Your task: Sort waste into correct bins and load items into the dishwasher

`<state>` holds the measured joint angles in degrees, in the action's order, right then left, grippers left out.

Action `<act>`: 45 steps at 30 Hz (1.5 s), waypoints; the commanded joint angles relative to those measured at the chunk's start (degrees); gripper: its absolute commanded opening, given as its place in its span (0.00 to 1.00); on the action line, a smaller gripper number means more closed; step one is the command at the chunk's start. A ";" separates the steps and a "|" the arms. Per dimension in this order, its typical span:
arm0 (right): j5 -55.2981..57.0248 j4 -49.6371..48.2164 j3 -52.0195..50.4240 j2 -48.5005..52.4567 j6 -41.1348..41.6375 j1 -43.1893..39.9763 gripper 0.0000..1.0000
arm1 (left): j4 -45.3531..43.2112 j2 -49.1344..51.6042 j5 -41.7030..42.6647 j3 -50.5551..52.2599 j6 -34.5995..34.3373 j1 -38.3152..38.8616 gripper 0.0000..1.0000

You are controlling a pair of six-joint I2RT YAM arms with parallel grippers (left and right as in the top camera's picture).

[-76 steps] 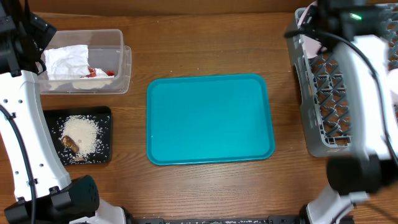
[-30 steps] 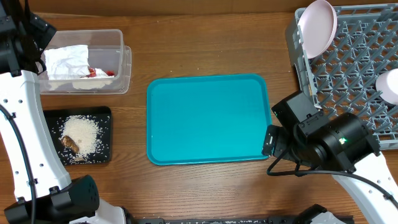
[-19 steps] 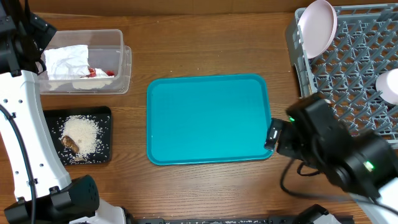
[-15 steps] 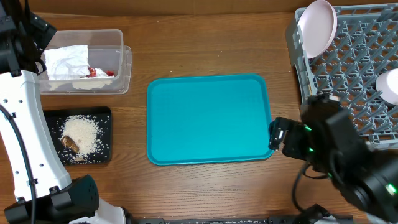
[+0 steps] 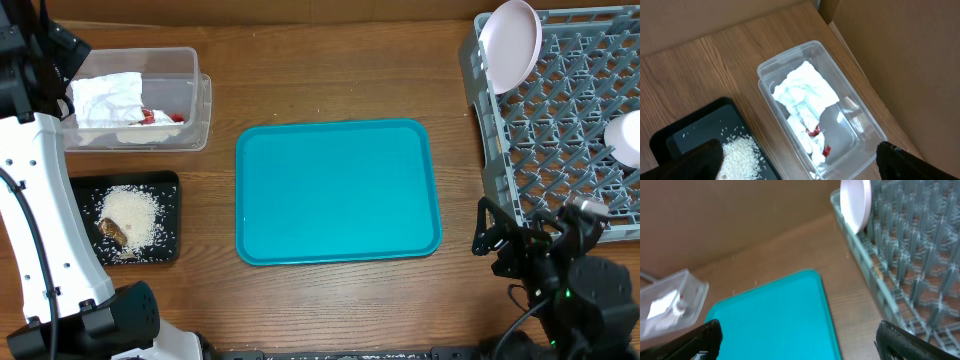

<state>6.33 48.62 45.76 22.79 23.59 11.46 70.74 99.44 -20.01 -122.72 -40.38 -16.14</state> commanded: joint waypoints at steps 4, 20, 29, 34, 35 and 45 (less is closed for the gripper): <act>-6.54 -9.44 -12.26 -10.71 -6.10 -8.35 1.00 | -0.02 0.26 -0.96 -0.11 -0.35 0.04 1.00; -7.63 -36.13 -37.05 -22.62 -6.05 -13.46 1.00 | -0.02 0.26 -0.96 -0.11 -0.35 0.04 1.00; -9.53 -47.21 -40.92 -22.62 -11.80 -13.46 1.00 | -0.02 0.26 -0.96 -0.11 -0.35 0.04 1.00; -12.09 -53.68 -45.46 -22.62 -14.51 -13.46 1.00 | -0.02 0.26 -0.96 -0.11 -0.35 0.04 1.00; -12.07 -52.92 -45.31 -22.62 -14.49 -13.46 1.00 | -0.02 0.26 -0.96 -0.11 -0.35 0.04 1.00; -11.93 -47.08 -45.31 -22.62 -16.41 -13.46 1.00 | -0.02 0.26 -0.96 -0.11 -0.35 0.04 1.00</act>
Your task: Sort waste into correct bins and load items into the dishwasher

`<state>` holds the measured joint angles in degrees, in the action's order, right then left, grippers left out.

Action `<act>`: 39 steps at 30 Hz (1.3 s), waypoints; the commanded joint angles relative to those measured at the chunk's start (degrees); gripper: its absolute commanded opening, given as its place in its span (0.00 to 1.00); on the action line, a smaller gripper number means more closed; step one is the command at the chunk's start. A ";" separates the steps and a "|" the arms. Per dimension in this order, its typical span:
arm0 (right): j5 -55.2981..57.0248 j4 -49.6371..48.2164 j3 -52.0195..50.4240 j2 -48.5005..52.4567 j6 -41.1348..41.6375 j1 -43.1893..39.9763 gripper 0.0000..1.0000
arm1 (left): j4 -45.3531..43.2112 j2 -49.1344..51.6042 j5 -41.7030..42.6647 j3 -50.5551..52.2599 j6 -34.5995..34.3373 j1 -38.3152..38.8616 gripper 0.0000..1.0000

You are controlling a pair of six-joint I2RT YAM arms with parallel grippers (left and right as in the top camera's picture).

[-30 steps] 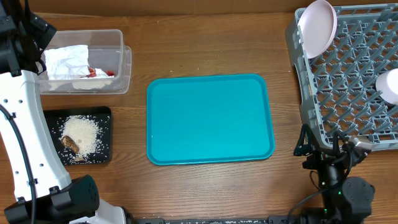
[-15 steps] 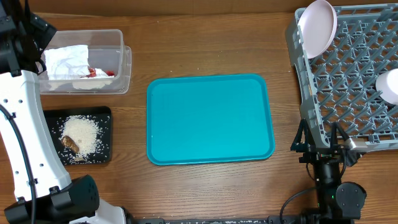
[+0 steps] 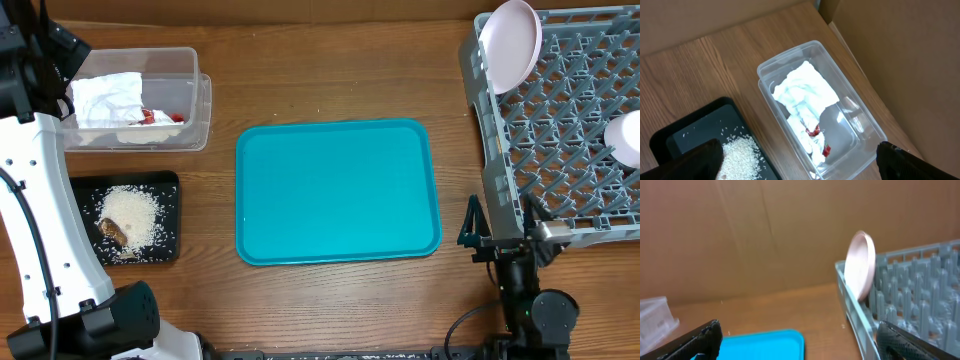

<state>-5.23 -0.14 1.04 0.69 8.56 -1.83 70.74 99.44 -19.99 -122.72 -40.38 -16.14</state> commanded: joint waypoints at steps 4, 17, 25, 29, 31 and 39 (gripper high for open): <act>1.25 4.74 -0.57 -0.52 -1.53 -0.17 1.00 | -0.02 0.26 -0.98 -0.11 -0.35 0.04 1.00; 1.70 4.76 -0.57 -0.52 -1.53 0.46 1.00 | -0.02 0.26 -0.98 -0.11 -0.35 0.04 1.00; 1.70 4.76 -0.57 -0.52 -1.51 0.48 1.00 | -0.02 0.26 -0.98 -0.11 -0.35 0.04 1.00; 1.70 4.76 -0.57 -0.52 -1.53 0.48 1.00 | -0.02 0.26 -0.98 -0.11 -0.35 0.04 1.00; 1.70 4.76 -0.57 -0.52 -1.53 0.48 1.00 | -0.02 0.26 -0.98 -0.11 -0.35 0.04 1.00; 1.70 4.76 -0.57 -0.52 -1.53 0.48 1.00 | -0.02 0.26 -0.98 -0.11 -0.35 0.04 1.00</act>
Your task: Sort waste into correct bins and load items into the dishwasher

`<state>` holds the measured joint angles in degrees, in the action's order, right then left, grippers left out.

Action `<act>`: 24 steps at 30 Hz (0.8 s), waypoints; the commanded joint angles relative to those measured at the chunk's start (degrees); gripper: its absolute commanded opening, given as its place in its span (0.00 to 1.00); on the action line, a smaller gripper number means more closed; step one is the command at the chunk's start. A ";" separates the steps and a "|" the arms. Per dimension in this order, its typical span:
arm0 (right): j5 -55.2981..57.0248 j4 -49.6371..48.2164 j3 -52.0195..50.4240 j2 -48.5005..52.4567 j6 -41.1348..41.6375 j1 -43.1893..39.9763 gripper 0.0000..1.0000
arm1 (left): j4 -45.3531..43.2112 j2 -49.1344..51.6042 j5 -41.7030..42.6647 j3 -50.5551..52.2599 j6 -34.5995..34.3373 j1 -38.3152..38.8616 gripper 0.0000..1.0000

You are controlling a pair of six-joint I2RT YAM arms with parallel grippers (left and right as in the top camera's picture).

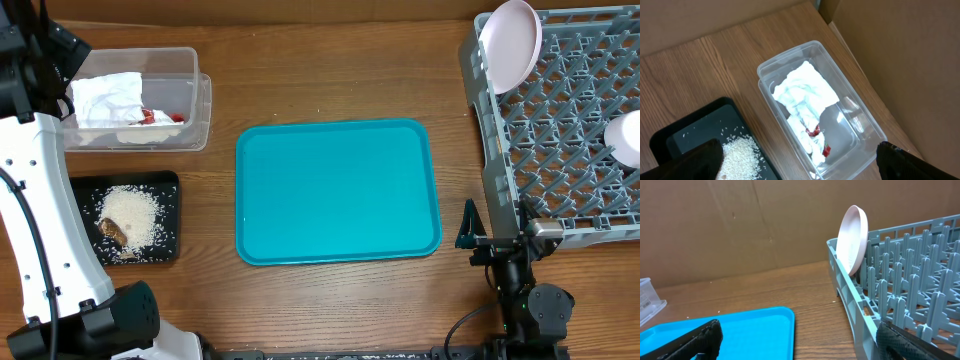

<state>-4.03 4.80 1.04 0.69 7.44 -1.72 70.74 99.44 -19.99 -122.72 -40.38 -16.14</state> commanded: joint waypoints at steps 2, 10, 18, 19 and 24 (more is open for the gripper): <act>0.50 -0.17 -0.57 -0.52 -0.39 0.37 1.00 | -0.02 0.26 -0.98 -0.11 -0.35 0.04 1.00; 0.48 -0.17 -0.57 -0.52 -0.39 0.37 1.00 | -0.02 0.52 -0.98 -0.11 -0.35 0.04 1.00; 0.50 -0.17 -0.57 -0.52 -0.39 0.37 1.00 | 16.04 0.52 5.35 0.09 2.21 0.20 1.00; 0.50 -0.17 -0.57 -0.52 -0.42 0.37 1.00 | 18.18 0.50 6.40 0.11 2.25 0.20 1.00; 0.50 -0.17 -0.57 -0.52 -0.39 0.37 1.00 | 26.05 -2.82 5.14 3.10 2.99 2.10 1.00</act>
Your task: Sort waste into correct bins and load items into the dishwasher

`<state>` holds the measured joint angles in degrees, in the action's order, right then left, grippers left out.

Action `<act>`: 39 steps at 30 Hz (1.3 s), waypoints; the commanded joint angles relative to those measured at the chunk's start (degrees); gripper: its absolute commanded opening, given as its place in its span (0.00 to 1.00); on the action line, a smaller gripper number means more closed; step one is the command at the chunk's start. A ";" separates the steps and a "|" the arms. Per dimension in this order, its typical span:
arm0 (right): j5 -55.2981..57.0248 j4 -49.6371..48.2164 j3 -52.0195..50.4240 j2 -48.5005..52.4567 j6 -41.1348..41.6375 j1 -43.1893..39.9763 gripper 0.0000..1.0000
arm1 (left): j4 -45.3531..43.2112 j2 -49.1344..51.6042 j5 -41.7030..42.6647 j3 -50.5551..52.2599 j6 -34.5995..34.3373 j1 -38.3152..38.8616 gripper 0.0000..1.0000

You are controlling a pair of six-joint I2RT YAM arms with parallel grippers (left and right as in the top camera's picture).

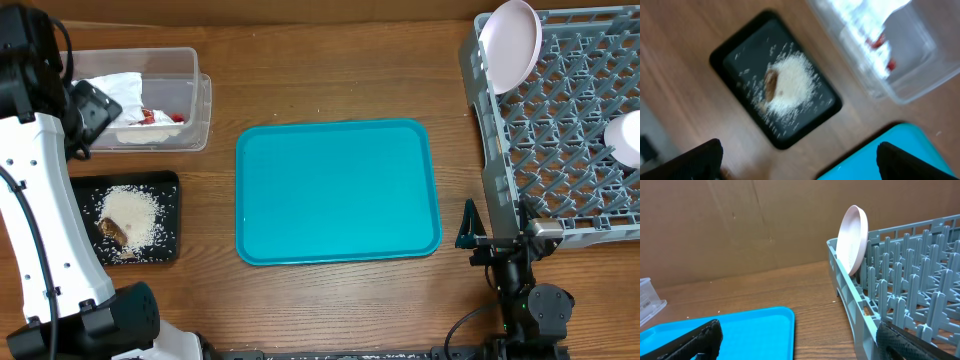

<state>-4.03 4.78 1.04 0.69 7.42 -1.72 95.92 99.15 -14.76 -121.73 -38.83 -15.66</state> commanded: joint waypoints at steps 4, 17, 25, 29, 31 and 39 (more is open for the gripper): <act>0.50 -0.15 -0.57 -0.52 -0.37 0.37 1.00 | -3.58 -9.35 -1.97 10.12 2.10 5.81 1.00; 0.50 -0.15 -0.57 -0.52 -0.39 0.37 1.00 | -34.75 -34.12 -0.04 58.73 13.57 17.09 1.00; 0.50 -0.15 -0.57 -0.52 -0.39 0.37 1.00 | -62.47 -48.22 13.35 87.01 20.74 17.09 1.00; 0.50 -0.15 -0.57 -0.52 -0.37 0.37 1.00 | -74.86 -53.48 16.98 96.52 20.85 17.09 1.00; 0.50 -0.15 -0.57 -0.52 -0.37 0.37 1.00 | -80.06 -55.82 18.29 100.15 20.85 17.09 1.00; 0.50 -0.15 -0.57 -0.52 -0.37 0.37 1.00 | -93.68 -63.06 19.06 109.31 20.63 17.09 1.00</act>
<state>-4.03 4.82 1.04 0.69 7.46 -1.74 3.70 38.52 2.87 -14.55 -19.25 1.15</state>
